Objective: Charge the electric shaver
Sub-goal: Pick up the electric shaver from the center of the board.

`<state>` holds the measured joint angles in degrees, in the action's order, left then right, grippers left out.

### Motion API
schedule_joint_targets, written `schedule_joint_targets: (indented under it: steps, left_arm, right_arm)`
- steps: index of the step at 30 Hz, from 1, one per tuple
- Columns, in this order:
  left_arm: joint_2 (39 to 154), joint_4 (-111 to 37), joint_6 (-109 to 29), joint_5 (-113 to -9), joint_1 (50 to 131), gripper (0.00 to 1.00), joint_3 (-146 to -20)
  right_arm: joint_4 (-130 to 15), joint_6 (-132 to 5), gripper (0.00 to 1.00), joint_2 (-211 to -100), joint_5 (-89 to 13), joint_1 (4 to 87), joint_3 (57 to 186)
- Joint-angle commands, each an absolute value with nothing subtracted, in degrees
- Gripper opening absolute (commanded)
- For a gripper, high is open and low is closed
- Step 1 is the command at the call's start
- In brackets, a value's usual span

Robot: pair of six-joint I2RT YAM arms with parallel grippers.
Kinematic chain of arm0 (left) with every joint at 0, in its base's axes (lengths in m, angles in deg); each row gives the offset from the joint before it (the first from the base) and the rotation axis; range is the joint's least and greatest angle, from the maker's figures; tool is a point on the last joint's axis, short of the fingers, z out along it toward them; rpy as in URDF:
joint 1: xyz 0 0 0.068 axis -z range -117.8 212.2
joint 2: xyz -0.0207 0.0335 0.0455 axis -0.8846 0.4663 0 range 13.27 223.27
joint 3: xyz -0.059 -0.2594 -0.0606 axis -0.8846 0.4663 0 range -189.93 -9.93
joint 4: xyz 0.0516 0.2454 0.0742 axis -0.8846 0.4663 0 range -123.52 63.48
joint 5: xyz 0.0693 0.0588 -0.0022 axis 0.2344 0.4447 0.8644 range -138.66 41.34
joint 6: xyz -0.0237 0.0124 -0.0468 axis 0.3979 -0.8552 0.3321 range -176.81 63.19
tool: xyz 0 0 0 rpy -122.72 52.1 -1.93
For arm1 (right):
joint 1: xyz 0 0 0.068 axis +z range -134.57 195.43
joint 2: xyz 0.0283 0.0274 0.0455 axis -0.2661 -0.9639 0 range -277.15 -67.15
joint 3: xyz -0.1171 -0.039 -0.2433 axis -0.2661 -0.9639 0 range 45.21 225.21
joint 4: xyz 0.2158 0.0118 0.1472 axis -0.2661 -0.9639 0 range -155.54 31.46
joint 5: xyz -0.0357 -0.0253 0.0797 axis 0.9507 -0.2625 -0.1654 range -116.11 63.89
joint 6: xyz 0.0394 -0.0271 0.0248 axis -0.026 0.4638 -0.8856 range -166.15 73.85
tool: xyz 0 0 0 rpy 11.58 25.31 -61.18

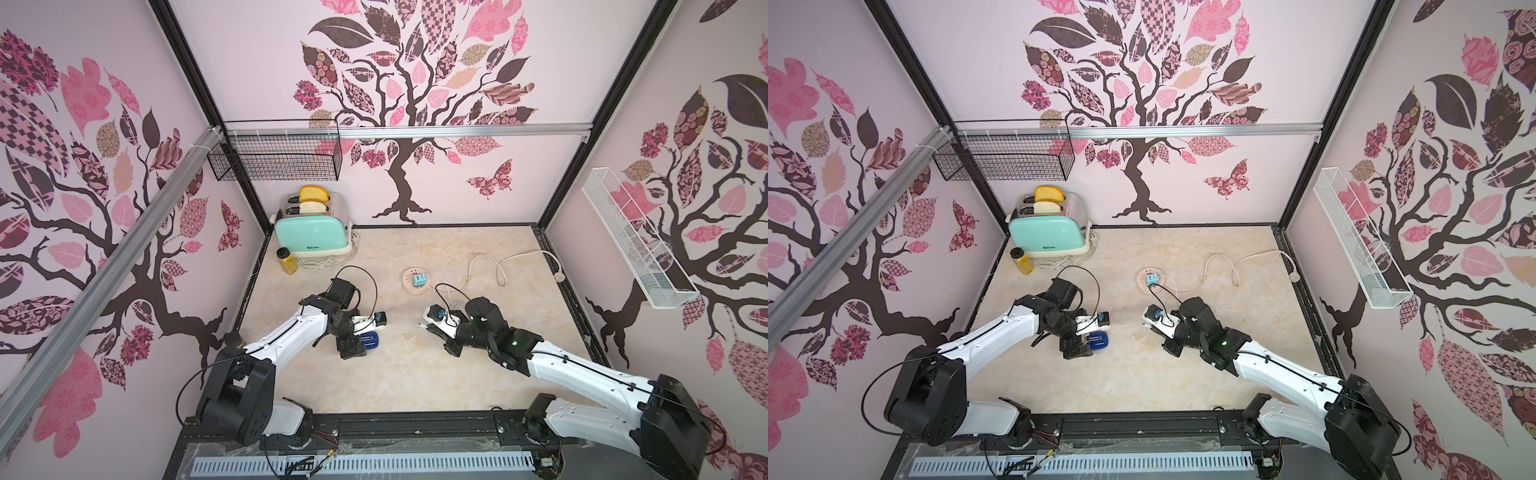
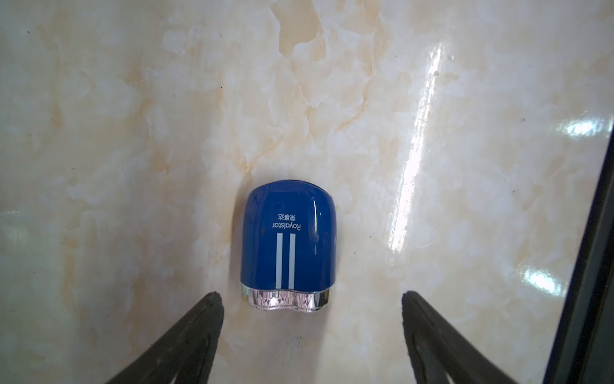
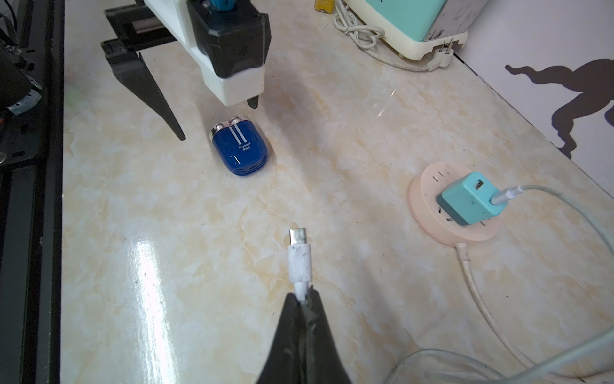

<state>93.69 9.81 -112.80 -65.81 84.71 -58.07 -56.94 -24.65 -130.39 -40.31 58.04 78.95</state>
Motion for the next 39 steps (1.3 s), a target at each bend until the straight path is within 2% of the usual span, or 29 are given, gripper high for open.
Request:
schedule_joint_targets:
  steps: [1,23,28,35,37,39]
  left_arm:
    - [94.5,4.2,-113.5,-64.7,85.0,0.88,-56.5]
    - [101.1,0.4,-112.0,-64.8,84.8,0.84,-54.8]
    - [101.1,0.7,-112.2,-66.1,84.3,0.79,-54.8]
    - [101.2,1.8,-112.7,-67.2,83.9,0.6,-55.3]
    - [101.1,0.7,-112.0,-68.7,83.8,0.51,-54.9]
    - [101.1,-1.4,-110.8,-70.8,83.7,0.37,-54.2]
  right_arm:
    - [-56.8,-23.9,0.0,-129.5,-41.4,57.6,81.3]
    - [-56.9,-23.6,0.0,-130.9,-42.3,57.1,81.3]
    - [-56.8,-23.6,0.0,-131.1,-42.9,57.1,81.2]
    - [-57.0,-23.6,0.0,-130.8,-43.2,57.0,81.3]
    - [-57.4,-23.5,0.0,-131.1,-43.6,57.1,81.4]
    - [-58.1,-23.3,0.0,-131.3,-44.1,57.1,81.7]
